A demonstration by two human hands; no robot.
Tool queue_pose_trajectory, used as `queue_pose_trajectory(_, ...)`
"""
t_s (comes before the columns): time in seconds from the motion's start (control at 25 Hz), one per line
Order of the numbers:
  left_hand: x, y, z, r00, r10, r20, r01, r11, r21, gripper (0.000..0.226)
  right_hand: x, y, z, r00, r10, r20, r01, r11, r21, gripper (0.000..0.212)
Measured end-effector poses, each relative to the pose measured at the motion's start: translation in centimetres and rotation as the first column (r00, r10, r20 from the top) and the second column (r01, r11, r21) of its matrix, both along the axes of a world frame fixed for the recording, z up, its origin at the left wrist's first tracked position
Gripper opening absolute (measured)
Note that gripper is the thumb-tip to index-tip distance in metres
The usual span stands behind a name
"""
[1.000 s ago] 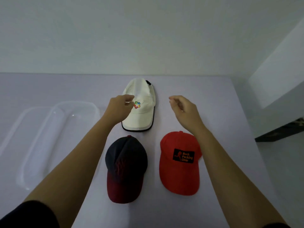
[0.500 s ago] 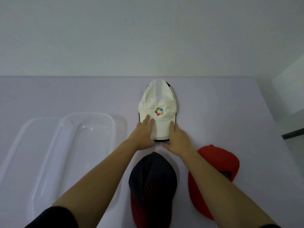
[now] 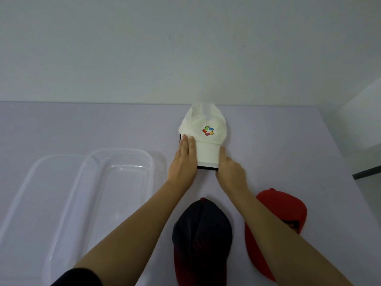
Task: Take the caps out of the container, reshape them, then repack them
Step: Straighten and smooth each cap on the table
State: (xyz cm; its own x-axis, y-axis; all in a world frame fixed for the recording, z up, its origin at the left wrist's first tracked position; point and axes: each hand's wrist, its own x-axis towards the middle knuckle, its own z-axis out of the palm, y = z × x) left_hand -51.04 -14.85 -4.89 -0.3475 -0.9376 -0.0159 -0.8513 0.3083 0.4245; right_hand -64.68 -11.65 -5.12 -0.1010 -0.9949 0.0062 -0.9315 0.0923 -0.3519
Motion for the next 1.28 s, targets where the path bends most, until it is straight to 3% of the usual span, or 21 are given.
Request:
queue_pose_trajectory(0.12, 0.4, 0.7, 0.7, 0.964, 0.096, -0.248, -0.087, 0.995, 0.049, 0.067, 0.8, -0.1, 2.1, 0.992, 0.002, 0.124, 0.000, 1.000, -0.021, 0.058)
queue_pose_trajectory(0.2, 0.2, 1.8, 1.4, 0.879, 0.186, -0.440, -0.142, 0.981, 0.132, 0.070, 1.8, 0.0, 3.2, 0.974, -0.001, 0.225, 0.016, 0.998, -0.064, 0.056)
queue_pose_trajectory(0.36, 0.3, 2.8, 2.9, 0.768, 0.310, -0.561, -0.195, 0.947, 0.256, 0.069, 3.7, 1.1, 4.4, 0.930, -0.043, 0.365, 0.084, 0.992, -0.096, 0.055)
queue_pose_trajectory(0.44, 1.2, 2.9, 3.3, 0.792, 0.209, -0.574, -0.134, 0.976, 0.171, 0.064, 3.1, 1.4, 4.7, 0.943, 0.009, 0.333, 0.036, 0.991, -0.128, 0.056)
queue_pose_trajectory(0.56, 2.5, 3.4, 3.3, 0.899, 0.086, -0.429, -0.082, 0.996, 0.027, 0.065, 1.7, 1.5, 5.2, 0.955, 0.009, 0.295, 0.040, 0.986, -0.159, 0.057)
queue_pose_trajectory(0.8, 3.8, 3.9, 3.8, 0.853, 0.048, -0.520, -0.048, 0.999, 0.013, 0.066, 2.5, 3.5, 5.8, 0.905, 0.043, 0.423, 0.040, 0.982, -0.185, 0.054)
queue_pose_trajectory(0.84, 3.8, 4.0, 3.9, 0.820, 0.073, -0.568, -0.070, 0.997, 0.027, 0.061, 3.0, 3.9, 5.9, 0.883, 0.038, 0.467, 0.053, 0.982, -0.180, 0.051)
queue_pose_trajectory(0.92, 2.7, 4.9, 4.7, 0.643, 0.238, -0.728, -0.137, 0.971, 0.197, 0.042, 4.3, 4.5, 6.4, 0.831, -0.002, 0.557, 0.090, 0.987, -0.131, 0.044)
queue_pose_trajectory(1.0, 1.8, 5.6, 4.9, 0.530, 0.340, -0.777, -0.172, 0.940, 0.294, 0.035, 5.3, 4.9, 7.0, 0.786, -0.040, 0.617, 0.113, 0.990, -0.080, 0.039)
queue_pose_trajectory(1.08, 3.0, 6.0, 5.7, 0.595, 0.306, -0.743, -0.149, 0.951, 0.272, 0.046, 4.8, 5.0, 7.2, 0.802, -0.012, 0.598, 0.078, 0.993, -0.084, 0.042)
queue_pose_trajectory(1.2, 6.0, 4.9, 5.7, 0.835, 0.140, -0.532, -0.163, 0.987, 0.005, 0.063, 2.5, 5.2, 7.0, 0.848, 0.039, 0.528, 0.001, 0.997, -0.075, 0.053)
queue_pose_trajectory(1.28, 6.3, 5.0, 5.8, 0.868, 0.073, -0.490, -0.122, 0.990, -0.067, 0.063, 3.1, 5.4, 7.0, 0.843, 0.049, 0.536, -0.014, 0.998, -0.068, 0.054)
